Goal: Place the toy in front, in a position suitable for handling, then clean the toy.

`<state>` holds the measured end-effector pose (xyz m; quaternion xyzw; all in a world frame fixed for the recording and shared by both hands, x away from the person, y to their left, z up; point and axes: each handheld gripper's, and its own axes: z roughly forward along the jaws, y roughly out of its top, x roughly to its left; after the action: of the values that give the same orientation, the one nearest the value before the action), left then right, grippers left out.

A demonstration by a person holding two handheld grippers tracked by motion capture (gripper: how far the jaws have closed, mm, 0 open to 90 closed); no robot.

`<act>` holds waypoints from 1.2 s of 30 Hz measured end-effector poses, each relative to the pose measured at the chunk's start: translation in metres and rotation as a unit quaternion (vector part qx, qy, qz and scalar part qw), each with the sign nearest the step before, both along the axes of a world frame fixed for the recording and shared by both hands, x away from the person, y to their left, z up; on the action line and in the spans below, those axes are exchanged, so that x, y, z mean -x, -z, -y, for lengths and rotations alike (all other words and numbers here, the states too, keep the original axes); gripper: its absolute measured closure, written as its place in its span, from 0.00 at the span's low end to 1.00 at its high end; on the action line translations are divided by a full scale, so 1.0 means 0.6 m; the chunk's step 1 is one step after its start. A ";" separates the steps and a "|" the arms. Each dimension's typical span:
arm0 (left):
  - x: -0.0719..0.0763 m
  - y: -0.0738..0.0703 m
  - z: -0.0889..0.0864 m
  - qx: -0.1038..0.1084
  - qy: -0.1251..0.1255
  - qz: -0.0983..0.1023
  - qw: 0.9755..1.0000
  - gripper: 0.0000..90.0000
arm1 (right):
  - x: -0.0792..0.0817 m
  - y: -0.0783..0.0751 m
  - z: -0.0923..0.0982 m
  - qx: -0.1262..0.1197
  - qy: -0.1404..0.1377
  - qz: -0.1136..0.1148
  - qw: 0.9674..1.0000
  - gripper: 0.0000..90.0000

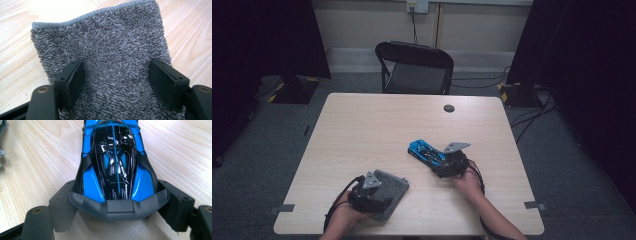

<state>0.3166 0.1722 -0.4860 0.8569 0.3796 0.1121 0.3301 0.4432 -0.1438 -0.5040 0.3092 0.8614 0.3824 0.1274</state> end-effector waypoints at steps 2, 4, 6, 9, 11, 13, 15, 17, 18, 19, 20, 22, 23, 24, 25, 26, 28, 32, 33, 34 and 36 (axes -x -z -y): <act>-0.001 0.001 -0.002 0.002 0.003 0.002 1.000 0.34 | 0.000 0.000 0.000 0.000 0.000 0.000 1.000 0.26; 0.000 0.000 -0.001 0.006 0.008 -0.001 1.000 0.36 | 0.000 0.000 0.000 0.000 0.000 0.000 1.000 0.26; 0.001 -0.002 0.001 0.008 0.018 -0.003 1.000 0.49 | 0.000 0.000 0.000 0.000 0.000 0.000 1.000 0.26; 0.000 -0.004 0.003 0.006 0.025 -0.008 1.000 0.57 | 0.000 0.000 0.000 0.000 0.000 0.000 1.000 0.26; -0.001 -0.004 0.002 0.010 0.030 -0.012 0.999 0.62 | 0.000 0.000 0.000 0.000 0.000 0.000 1.000 0.26; -0.002 -0.005 0.002 0.019 0.028 -0.022 0.999 0.69 | 0.000 0.000 0.000 0.000 0.000 0.000 1.000 0.26; -0.003 -0.005 0.003 0.019 0.033 -0.023 0.999 0.76 | 0.000 0.000 0.000 0.000 0.000 0.000 1.000 0.26; -0.003 -0.005 0.003 0.021 0.036 -0.024 0.999 0.80 | 0.000 0.000 0.000 0.000 0.000 0.000 1.000 0.26; -0.003 -0.006 0.003 0.024 0.032 -0.030 0.999 0.81 | 0.000 0.000 0.000 0.000 0.000 0.000 1.000 0.26; -0.004 -0.006 0.003 0.025 0.032 -0.031 0.999 0.82 | 0.000 0.000 0.000 0.000 0.000 0.000 1.000 0.26; -0.004 -0.006 0.004 0.025 0.032 -0.032 0.999 0.83 | 0.000 0.000 0.000 0.000 0.000 0.000 1.000 0.26; -0.006 -0.008 0.002 0.024 0.034 -0.038 0.998 0.84 | 0.000 0.000 0.000 0.000 0.000 0.000 1.000 0.26; -0.009 -0.008 0.001 0.032 0.029 -0.048 0.998 0.84 | 0.000 0.000 0.000 0.000 0.000 -0.001 1.000 0.26; -0.009 -0.008 0.001 0.032 0.029 -0.048 0.998 0.85 | 0.000 0.000 0.000 0.000 0.000 -0.001 1.000 0.26; -0.012 -0.009 -0.002 0.037 0.027 -0.060 0.997 0.85 | 0.000 0.000 0.000 0.000 0.000 -0.001 1.000 0.26; -0.016 -0.010 -0.004 0.042 0.026 -0.070 0.996 0.85 | 0.000 0.000 0.000 0.000 0.000 0.000 1.000 0.26; -0.017 -0.010 -0.004 0.041 0.031 -0.070 0.996 0.85 | 0.000 0.000 0.000 0.000 0.000 -0.001 1.000 0.26; -0.019 -0.018 -0.007 0.008 0.044 -0.046 0.998 0.85 | 0.000 0.000 0.000 0.000 0.000 0.000 1.000 0.26; -0.020 -0.020 -0.009 0.008 0.039 -0.046 0.998 0.86 | 0.000 0.000 0.000 0.000 0.000 -0.001 1.000 0.26; -0.022 -0.023 -0.013 0.002 0.034 -0.036 0.999 0.86 | 0.000 0.000 0.000 0.000 0.000 -0.001 1.000 0.26; -0.024 -0.027 -0.017 0.011 0.031 -0.038 0.999 0.87 | 0.000 0.000 0.000 0.000 0.000 -0.001 1.000 0.26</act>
<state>0.3309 0.1823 -0.4696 0.8680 0.3666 0.0654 0.3286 0.4433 -0.1438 -0.5040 0.3097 0.8612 0.3823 0.1270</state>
